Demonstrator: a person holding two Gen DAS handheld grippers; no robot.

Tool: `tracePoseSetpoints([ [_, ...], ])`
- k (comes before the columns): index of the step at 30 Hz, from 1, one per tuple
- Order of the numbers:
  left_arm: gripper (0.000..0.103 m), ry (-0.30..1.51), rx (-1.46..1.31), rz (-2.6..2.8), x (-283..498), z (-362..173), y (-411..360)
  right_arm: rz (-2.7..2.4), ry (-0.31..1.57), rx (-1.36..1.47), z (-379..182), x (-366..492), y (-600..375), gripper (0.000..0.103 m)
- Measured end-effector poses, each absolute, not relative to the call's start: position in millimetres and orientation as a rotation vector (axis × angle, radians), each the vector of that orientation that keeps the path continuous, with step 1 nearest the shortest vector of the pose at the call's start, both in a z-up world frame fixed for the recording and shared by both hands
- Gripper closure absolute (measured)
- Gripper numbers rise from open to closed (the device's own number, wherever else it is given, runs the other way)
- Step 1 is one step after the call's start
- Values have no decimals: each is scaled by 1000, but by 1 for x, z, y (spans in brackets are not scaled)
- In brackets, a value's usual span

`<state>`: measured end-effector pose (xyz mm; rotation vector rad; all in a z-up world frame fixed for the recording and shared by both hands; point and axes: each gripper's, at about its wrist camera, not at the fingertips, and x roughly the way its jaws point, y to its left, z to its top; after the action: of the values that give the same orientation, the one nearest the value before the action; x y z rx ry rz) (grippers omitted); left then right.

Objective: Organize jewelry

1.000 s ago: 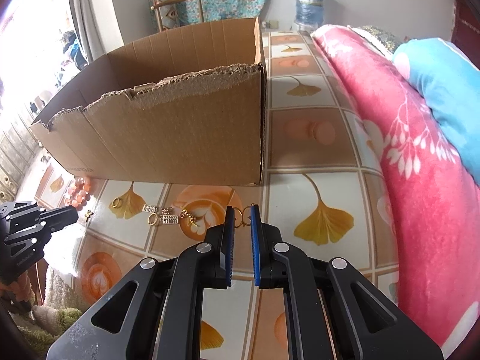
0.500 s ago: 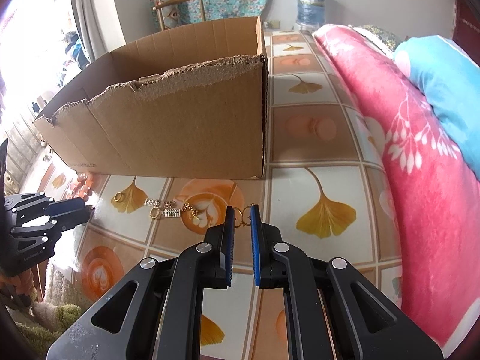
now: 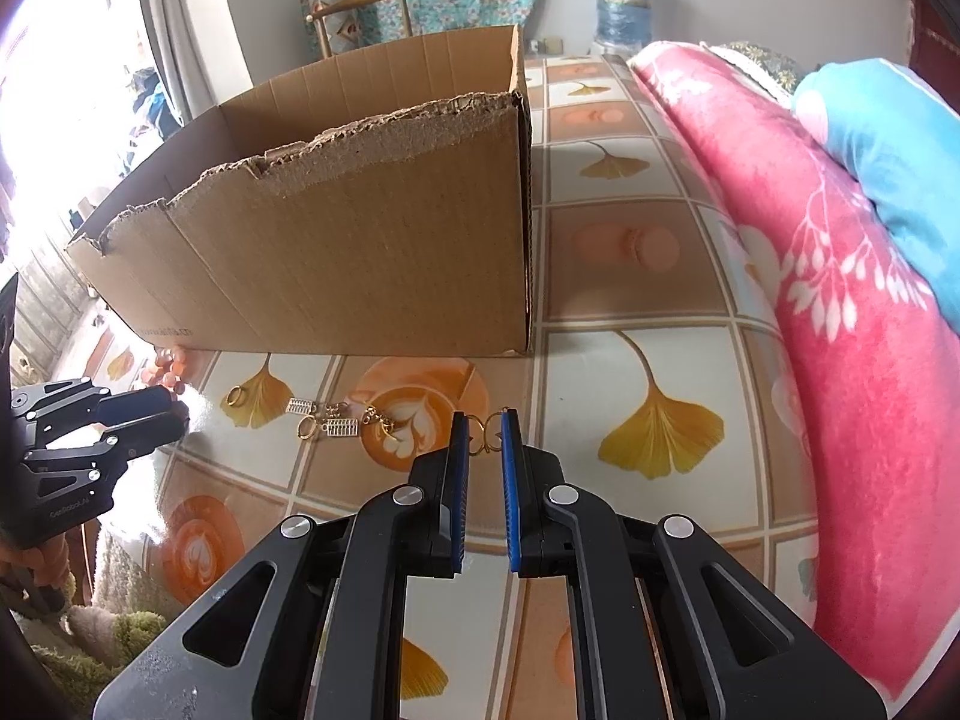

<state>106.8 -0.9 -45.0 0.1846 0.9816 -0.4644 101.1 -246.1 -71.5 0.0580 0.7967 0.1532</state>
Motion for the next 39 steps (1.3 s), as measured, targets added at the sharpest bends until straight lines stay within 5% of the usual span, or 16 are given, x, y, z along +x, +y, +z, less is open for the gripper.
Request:
tracePoseSetpoints([
  [12, 95, 971, 294, -488, 105, -47, -18, 158, 797, 72, -73, 105, -248, 95],
  [29, 97, 906, 267, -502, 93, -33, -4, 147, 739, 53, -55, 82, -243, 95],
  [39, 97, 714, 185, -558, 72, 59, 18, 248, 587, 57, 13, 59, -236, 95],
])
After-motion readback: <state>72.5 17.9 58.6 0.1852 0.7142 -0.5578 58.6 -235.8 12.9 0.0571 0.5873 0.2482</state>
